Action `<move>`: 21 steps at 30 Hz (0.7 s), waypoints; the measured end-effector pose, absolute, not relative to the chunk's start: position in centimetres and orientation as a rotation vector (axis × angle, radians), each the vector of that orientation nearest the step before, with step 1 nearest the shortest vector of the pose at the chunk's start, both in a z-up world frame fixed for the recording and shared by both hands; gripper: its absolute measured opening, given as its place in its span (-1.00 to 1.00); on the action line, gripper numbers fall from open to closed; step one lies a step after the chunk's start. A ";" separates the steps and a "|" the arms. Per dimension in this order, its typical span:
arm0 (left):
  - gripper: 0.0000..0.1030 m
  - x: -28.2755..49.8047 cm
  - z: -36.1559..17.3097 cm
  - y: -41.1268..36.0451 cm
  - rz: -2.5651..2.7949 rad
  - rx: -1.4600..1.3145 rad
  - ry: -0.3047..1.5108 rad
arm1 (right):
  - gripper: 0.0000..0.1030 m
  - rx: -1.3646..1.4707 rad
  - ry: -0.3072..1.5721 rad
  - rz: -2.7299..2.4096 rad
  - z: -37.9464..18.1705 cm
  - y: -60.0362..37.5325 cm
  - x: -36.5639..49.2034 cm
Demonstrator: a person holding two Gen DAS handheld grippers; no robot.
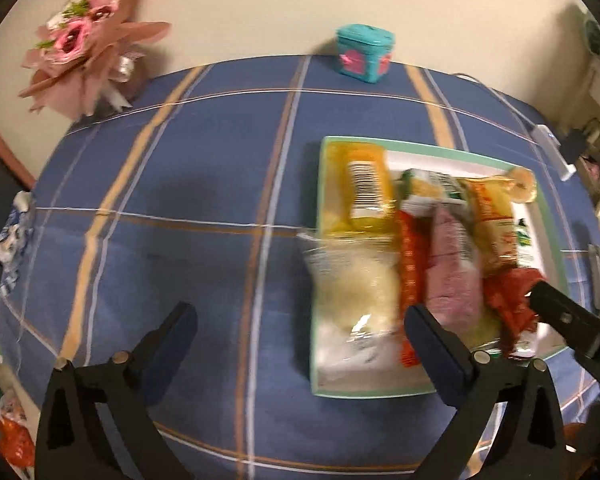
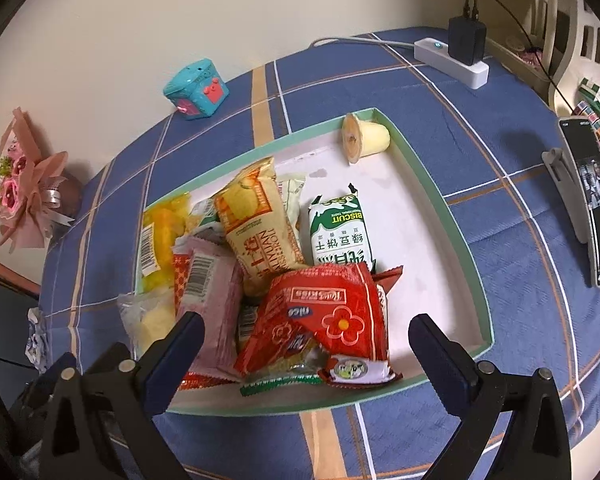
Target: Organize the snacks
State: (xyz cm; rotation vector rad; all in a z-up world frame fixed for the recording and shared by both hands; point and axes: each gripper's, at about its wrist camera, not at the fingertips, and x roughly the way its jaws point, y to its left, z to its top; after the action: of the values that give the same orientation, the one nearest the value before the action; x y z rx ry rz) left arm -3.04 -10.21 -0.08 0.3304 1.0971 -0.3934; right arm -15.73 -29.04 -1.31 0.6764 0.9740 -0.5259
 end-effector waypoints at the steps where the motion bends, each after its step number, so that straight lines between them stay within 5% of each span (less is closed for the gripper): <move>1: 1.00 -3.1 -0.1 -9.9 -0.385 0.336 1.094 | 1.00 0.666 0.973 -0.523 -1.1 -28.7 -15.9; 21: 1.00 -6.2 0.8 -6.1 -0.387 0.384 1.051 | 1.00 0.562 0.962 -0.483 0.0 -23.0 -18.3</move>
State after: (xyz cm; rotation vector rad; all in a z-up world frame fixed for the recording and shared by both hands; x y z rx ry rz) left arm -6.19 -6.09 0.81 0.3845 1.0510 -0.3866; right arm -18.35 -22.99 -0.04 0.5621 0.9622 -0.4834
